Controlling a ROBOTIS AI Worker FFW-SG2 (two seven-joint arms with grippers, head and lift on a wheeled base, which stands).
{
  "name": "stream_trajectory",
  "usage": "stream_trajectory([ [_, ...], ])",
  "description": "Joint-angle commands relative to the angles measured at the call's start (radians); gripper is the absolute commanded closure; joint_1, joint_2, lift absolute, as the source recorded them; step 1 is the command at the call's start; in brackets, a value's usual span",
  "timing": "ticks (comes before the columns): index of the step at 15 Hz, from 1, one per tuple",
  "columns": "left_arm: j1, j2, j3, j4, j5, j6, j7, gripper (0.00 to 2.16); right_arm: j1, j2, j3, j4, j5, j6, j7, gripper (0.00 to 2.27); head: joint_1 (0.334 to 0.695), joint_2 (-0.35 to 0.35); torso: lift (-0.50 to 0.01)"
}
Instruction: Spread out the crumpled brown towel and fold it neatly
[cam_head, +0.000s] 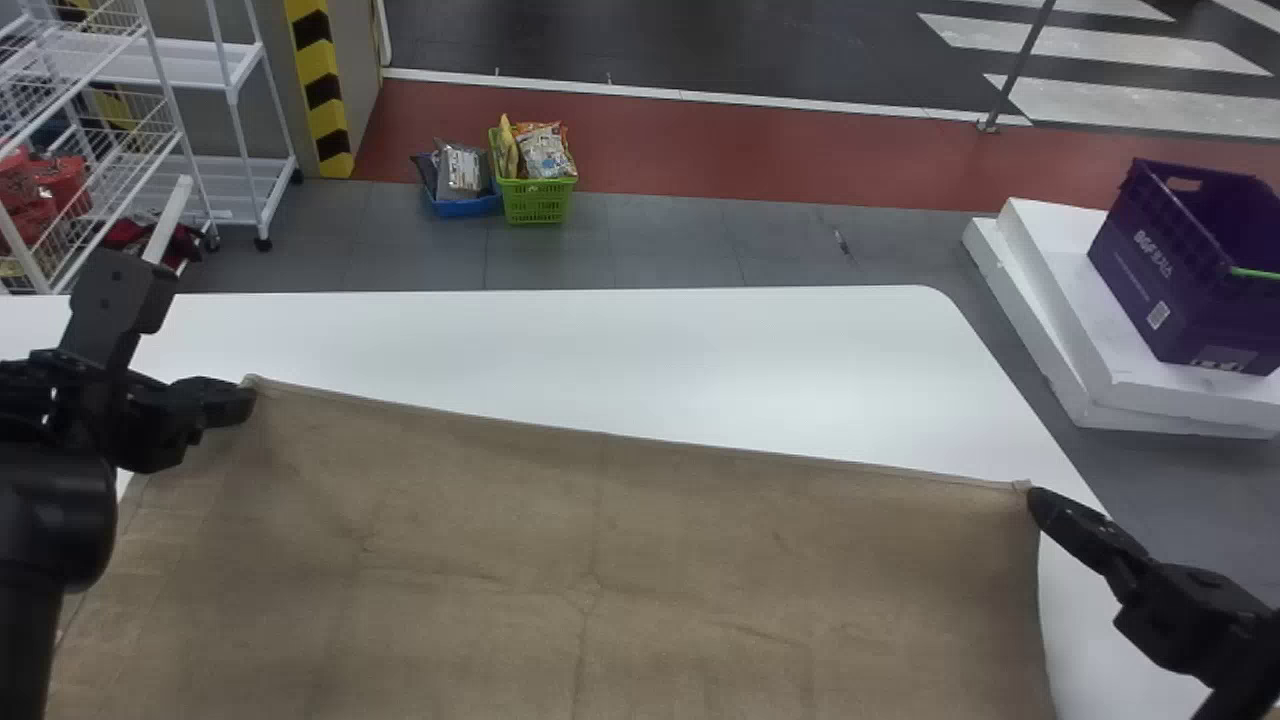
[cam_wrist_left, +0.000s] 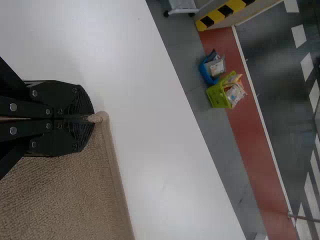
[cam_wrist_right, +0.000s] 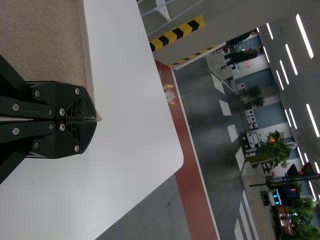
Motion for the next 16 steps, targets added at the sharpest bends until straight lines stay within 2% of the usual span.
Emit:
stream_trajectory([
  [1, 0.049, 0.003, 0.043, -0.057, 0.049, -0.028, -0.004, 1.29, 0.022, 0.002, 0.002, -0.036, 0.010, 0.000, 0.042, 1.17, 0.695, -0.136, -0.128],
  [4, 0.108, 0.003, 0.108, -0.114, 0.104, -0.080, -0.020, 1.29, 0.046, 0.002, 0.016, -0.075, 0.034, 0.010, 0.094, 1.17, 0.695, -0.107, -0.128],
  [9, 0.189, 0.004, 0.191, -0.226, 0.197, -0.102, -0.059, 1.29, 0.063, 0.005, 0.042, -0.121, 0.066, 0.016, 0.134, 1.17, 0.695, -0.046, -0.128],
  [16, 0.313, 0.004, 0.276, -0.355, 0.304, -0.142, -0.096, 1.28, 0.121, 0.008, 0.042, -0.207, 0.091, 0.068, 0.286, 1.17, 0.695, 0.025, -0.128],
])
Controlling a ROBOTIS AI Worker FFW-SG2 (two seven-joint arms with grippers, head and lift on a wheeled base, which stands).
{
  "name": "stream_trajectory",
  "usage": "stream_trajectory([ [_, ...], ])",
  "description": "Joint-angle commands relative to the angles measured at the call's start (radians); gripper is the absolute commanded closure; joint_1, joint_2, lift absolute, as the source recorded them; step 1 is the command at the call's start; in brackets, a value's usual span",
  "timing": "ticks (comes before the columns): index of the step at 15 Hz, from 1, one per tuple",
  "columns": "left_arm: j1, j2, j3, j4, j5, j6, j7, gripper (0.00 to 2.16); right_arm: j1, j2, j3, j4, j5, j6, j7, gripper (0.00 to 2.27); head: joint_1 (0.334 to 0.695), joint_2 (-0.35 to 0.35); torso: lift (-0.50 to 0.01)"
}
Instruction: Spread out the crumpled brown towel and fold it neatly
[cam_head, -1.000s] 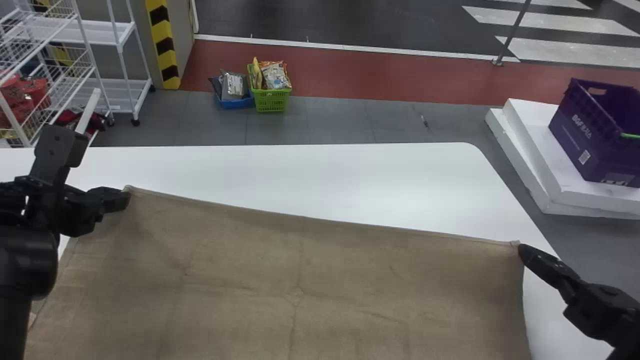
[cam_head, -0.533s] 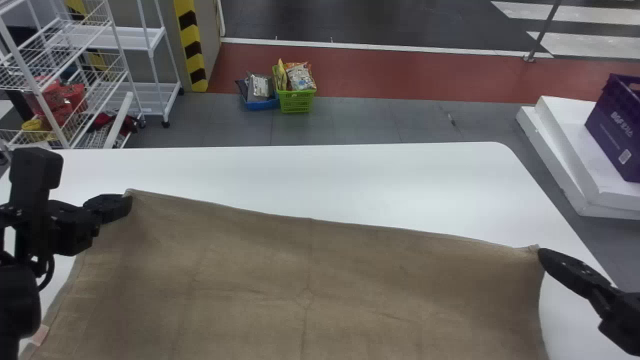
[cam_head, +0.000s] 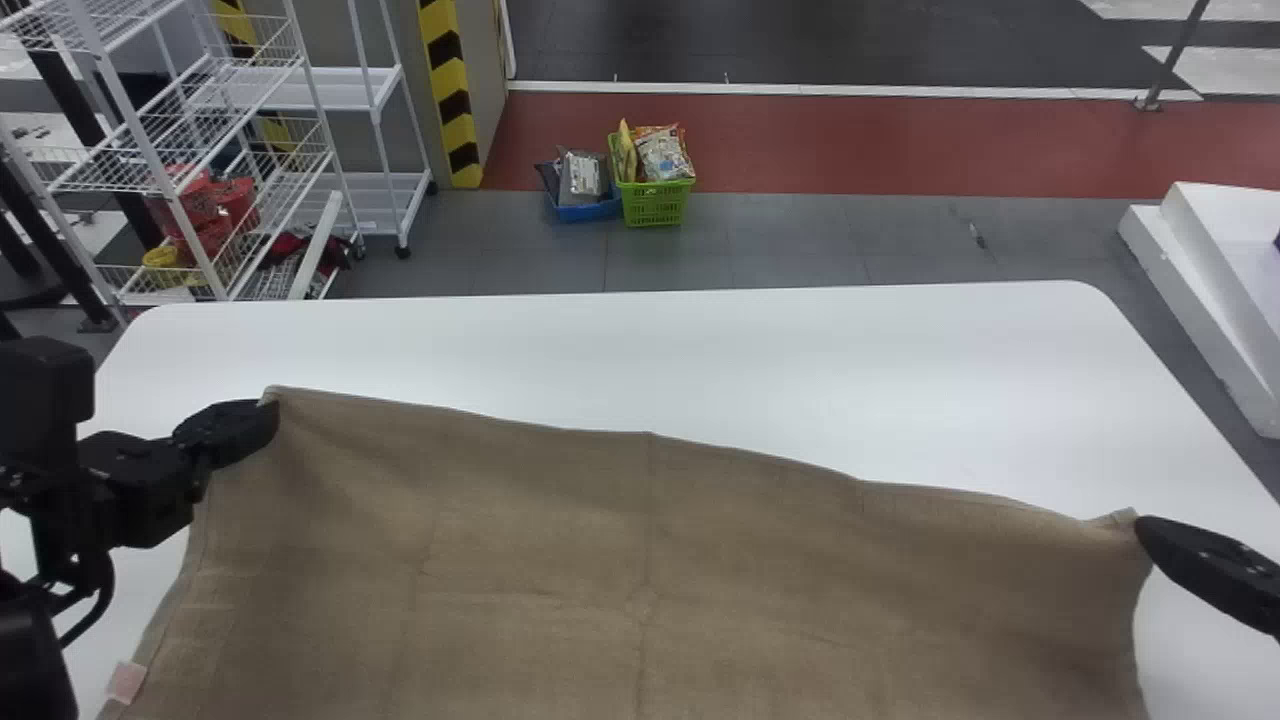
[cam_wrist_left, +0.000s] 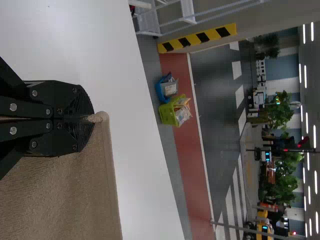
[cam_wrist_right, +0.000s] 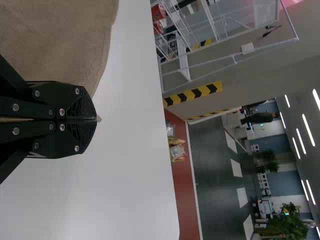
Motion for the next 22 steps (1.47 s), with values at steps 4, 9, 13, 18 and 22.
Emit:
stream_trajectory([
  [4, 0.071, -0.014, 0.084, -0.069, 0.053, -0.043, -0.043, 1.28, 0.033, 0.004, -0.009, -0.019, 0.021, 0.013, 0.065, 1.17, 0.695, 0.068, -0.128],
  [9, 0.096, -0.017, 0.142, -0.090, 0.077, -0.083, -0.076, 1.28, 0.013, -0.005, -0.043, -0.003, 0.036, 0.013, 0.093, 1.17, 0.695, 0.076, -0.128],
  [13, 0.135, -0.018, 0.191, -0.087, 0.097, -0.209, -0.129, 1.28, 0.033, -0.005, -0.049, -0.003, 0.042, 0.010, 0.131, 1.17, 0.695, 0.096, -0.128],
  [18, 0.194, -0.024, 0.263, -0.089, 0.141, -0.347, -0.183, 1.27, 0.056, -0.005, -0.032, -0.006, 0.098, 0.013, 0.214, 1.17, 0.695, 0.120, -0.128],
  [22, 0.220, -0.024, 0.288, -0.089, 0.140, -0.427, -0.269, 1.04, 0.058, -0.006, 0.003, -0.009, 0.168, 0.010, 0.275, 1.16, 0.695, 0.152, -0.128],
])
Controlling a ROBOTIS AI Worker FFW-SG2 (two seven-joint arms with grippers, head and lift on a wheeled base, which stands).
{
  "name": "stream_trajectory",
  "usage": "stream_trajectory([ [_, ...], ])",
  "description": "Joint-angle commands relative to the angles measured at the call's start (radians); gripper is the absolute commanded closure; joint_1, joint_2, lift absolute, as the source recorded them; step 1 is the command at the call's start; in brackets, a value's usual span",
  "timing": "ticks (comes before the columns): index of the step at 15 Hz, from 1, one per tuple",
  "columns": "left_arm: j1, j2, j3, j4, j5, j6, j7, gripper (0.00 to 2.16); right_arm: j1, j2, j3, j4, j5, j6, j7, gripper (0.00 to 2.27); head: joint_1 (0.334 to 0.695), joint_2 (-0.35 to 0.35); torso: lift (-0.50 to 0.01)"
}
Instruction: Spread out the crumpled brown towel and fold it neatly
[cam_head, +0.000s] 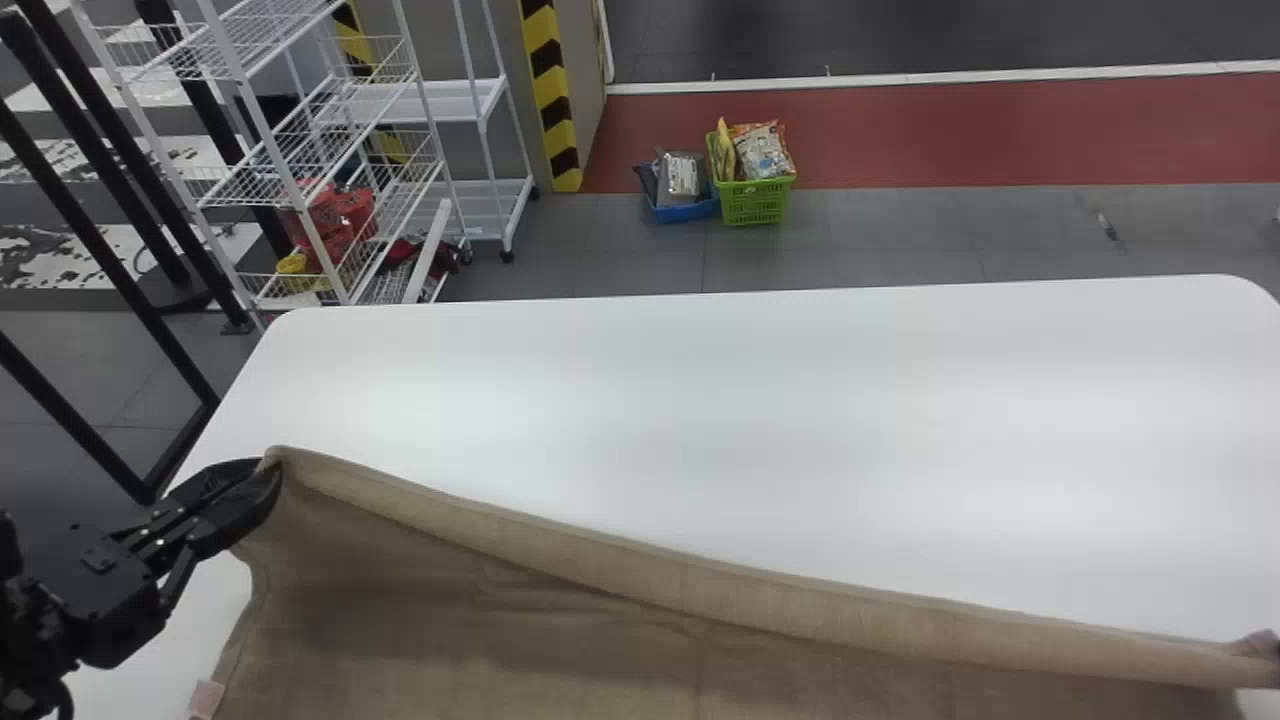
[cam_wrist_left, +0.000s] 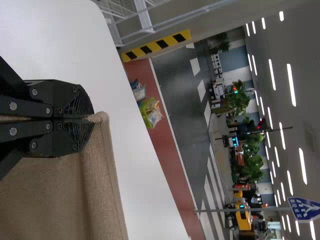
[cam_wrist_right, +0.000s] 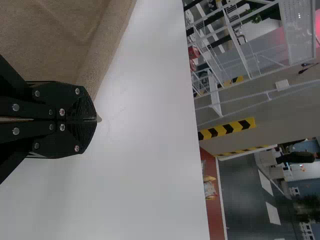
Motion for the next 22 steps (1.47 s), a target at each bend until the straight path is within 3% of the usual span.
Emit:
stream_trajectory([
  [1, 0.012, -0.003, 0.016, -0.004, -0.002, -0.029, -0.030, 1.04, 0.001, 0.000, 0.013, 0.000, 0.023, 0.001, 0.010, 1.16, 0.695, 0.157, -0.128],
  [7, 0.042, -0.003, 0.047, -0.008, -0.024, -0.158, -0.222, 1.04, 0.002, -0.002, 0.013, -0.002, 0.033, 0.001, 0.038, 1.16, 0.695, 0.152, -0.128],
  [17, 0.061, -0.003, 0.130, 0.004, -0.024, -0.271, -0.295, 1.04, -0.019, -0.003, -0.044, 0.000, 0.010, 0.035, 0.050, 1.16, 0.695, 0.136, -0.128],
  [22, 0.062, 0.009, 0.148, 0.053, -0.024, -0.308, -0.309, 1.02, -0.013, -0.002, -0.062, 0.004, 0.010, 0.035, 0.095, 1.16, 0.695, 0.146, -0.128],
])
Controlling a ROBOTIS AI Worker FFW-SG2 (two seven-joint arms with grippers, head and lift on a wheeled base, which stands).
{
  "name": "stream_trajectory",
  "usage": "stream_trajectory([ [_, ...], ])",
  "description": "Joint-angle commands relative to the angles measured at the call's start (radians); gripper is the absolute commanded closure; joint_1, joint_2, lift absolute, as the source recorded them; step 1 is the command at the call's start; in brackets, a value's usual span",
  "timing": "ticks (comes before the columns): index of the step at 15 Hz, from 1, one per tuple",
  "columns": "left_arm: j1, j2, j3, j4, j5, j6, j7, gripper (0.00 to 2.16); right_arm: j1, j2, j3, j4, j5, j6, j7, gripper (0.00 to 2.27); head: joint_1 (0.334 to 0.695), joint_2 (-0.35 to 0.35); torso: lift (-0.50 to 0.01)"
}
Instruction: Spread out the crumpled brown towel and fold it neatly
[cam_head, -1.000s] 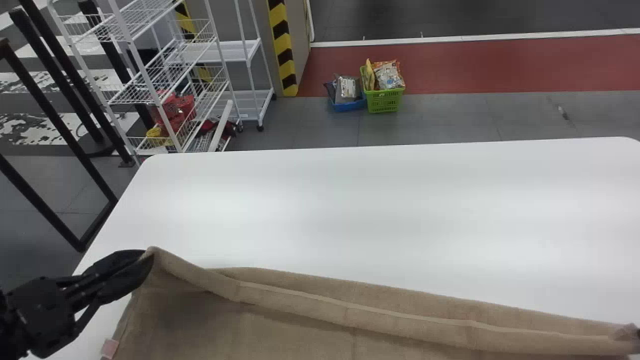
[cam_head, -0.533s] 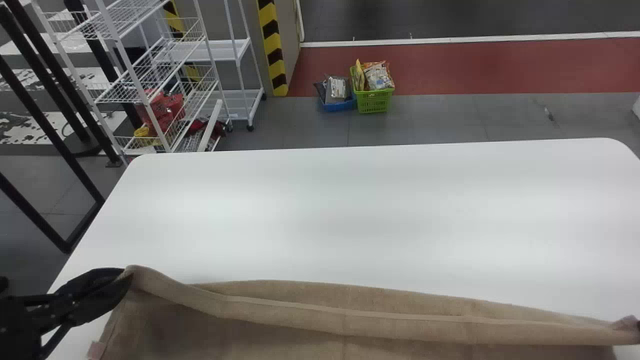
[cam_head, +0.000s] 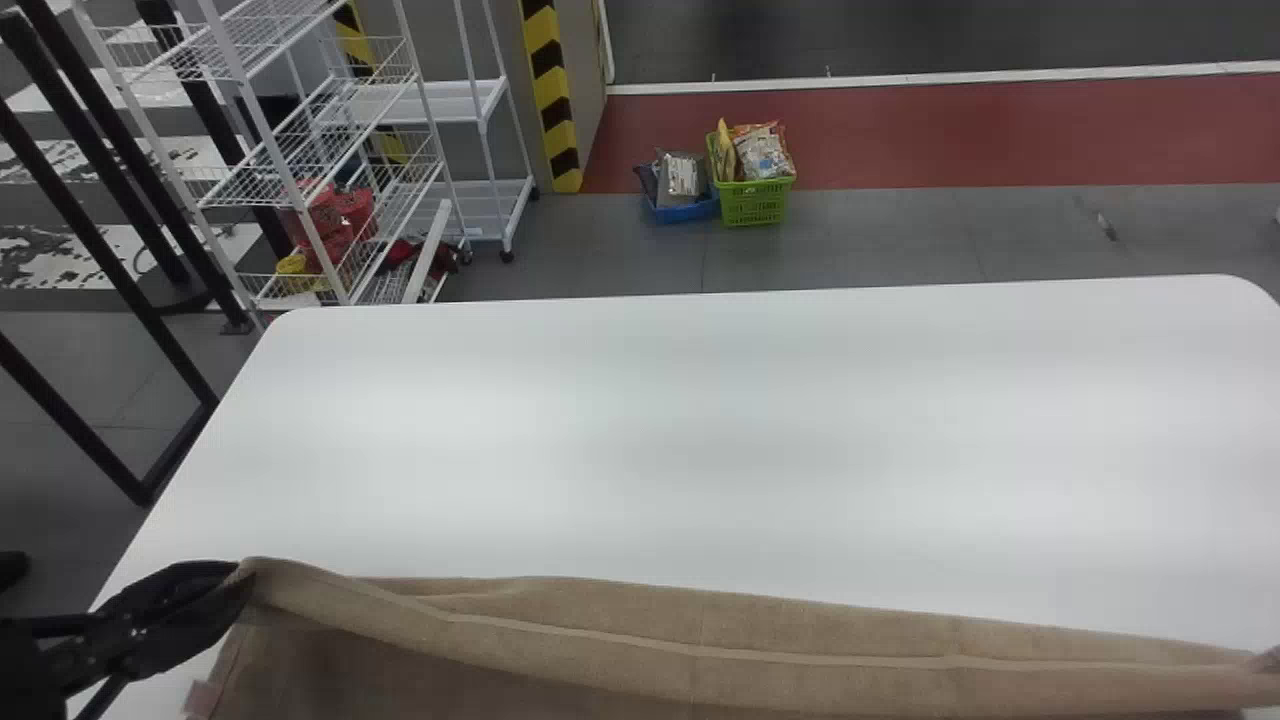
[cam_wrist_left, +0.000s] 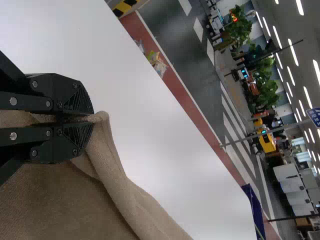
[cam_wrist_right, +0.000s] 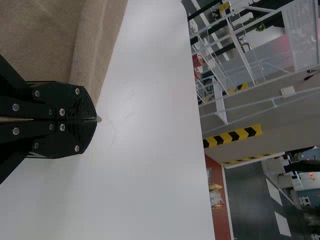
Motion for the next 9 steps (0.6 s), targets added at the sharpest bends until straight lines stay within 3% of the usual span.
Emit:
stream_trajectory([
  [1, 0.000, 0.004, 0.008, 0.029, 0.000, -0.041, -0.003, 0.58, 0.006, 0.001, -0.008, 0.003, 0.005, -0.005, 0.033, 1.16, 0.695, 0.150, -0.128],
  [2, 0.002, 0.004, 0.009, 0.038, 0.000, -0.053, -0.005, 0.16, 0.011, -0.001, -0.010, 0.003, 0.009, -0.017, 0.052, 1.16, 0.695, 0.155, -0.128],
  [3, 0.005, 0.004, 0.009, 0.043, -0.002, -0.060, -0.005, 0.00, 0.012, -0.001, -0.010, 0.006, 0.018, -0.029, 0.065, 1.16, 0.695, 0.164, -0.128],
  [9, 0.006, 0.002, 0.068, 0.033, 0.017, -0.087, -0.012, 0.03, 0.017, -0.005, -0.030, 0.047, 0.057, -0.140, 0.076, 1.01, 0.695, 0.175, -0.128],
])
